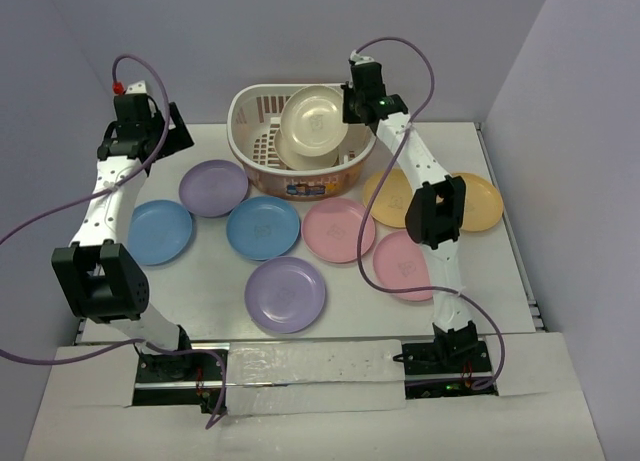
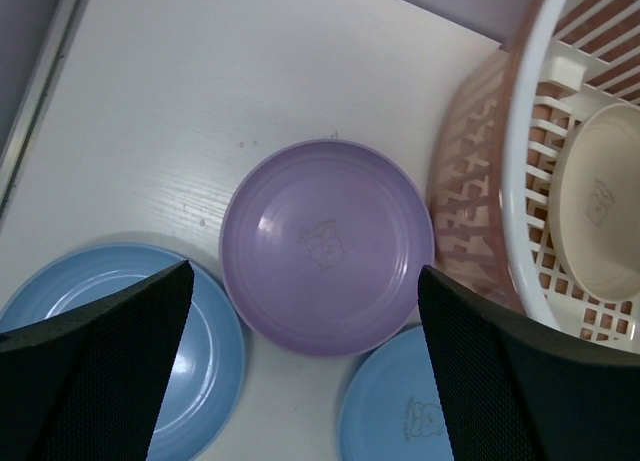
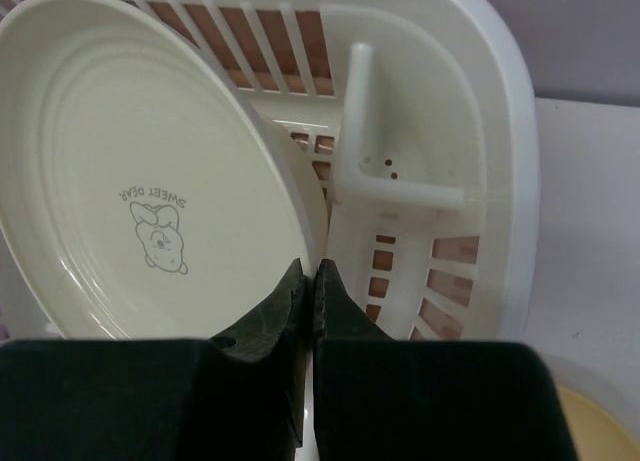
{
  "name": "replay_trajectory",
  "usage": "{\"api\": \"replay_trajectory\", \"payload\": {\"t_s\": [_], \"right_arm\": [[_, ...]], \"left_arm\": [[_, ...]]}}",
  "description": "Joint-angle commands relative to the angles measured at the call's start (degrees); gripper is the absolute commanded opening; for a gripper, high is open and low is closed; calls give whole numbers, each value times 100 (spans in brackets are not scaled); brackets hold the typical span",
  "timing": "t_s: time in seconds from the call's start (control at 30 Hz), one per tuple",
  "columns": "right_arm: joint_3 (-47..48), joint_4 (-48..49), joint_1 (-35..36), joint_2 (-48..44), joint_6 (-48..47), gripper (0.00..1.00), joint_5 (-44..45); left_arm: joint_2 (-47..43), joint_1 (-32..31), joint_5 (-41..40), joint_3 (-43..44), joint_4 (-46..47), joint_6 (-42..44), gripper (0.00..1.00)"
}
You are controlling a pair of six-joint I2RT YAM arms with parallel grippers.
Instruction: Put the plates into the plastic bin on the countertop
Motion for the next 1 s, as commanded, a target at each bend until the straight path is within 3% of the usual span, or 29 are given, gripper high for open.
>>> {"api": "replay_trajectory", "payload": {"t_s": [0.0, 0.1, 0.17, 0.2, 0.23, 0.37, 0.6, 0.73, 0.97], "right_arm": [[208, 669, 117, 72, -133, 0, 128], [183, 754, 127, 237, -79, 3, -8], [230, 743, 133, 314, -26, 18, -73], [243, 745, 134, 350, -5, 32, -100], [243, 758, 134, 380, 9, 53, -120], [244, 758, 152, 397, 42, 97, -66], [148, 625, 169, -16, 25, 100, -118], [-351, 512, 161, -914, -115, 100, -579], [-2380, 242, 169, -2494, -504, 100, -1465]], "left_arm": [[-216, 124, 40, -62, 181, 69, 99], [-176, 182, 17, -94, 188, 86, 99], [-111, 212, -13, -83, 142, 86, 99], [-84, 235, -9, -71, 120, 92, 99], [-59, 267, 16, -51, 102, 104, 99], [196, 406, 131, -44, 163, 228, 99], [1358, 897, 1172, 694, 5, 578, 99], [2528, 1055, 1509, 1655, -292, 1138, 95], [3529, 1108, 2026, 2371, -345, 1515, 87]]}}
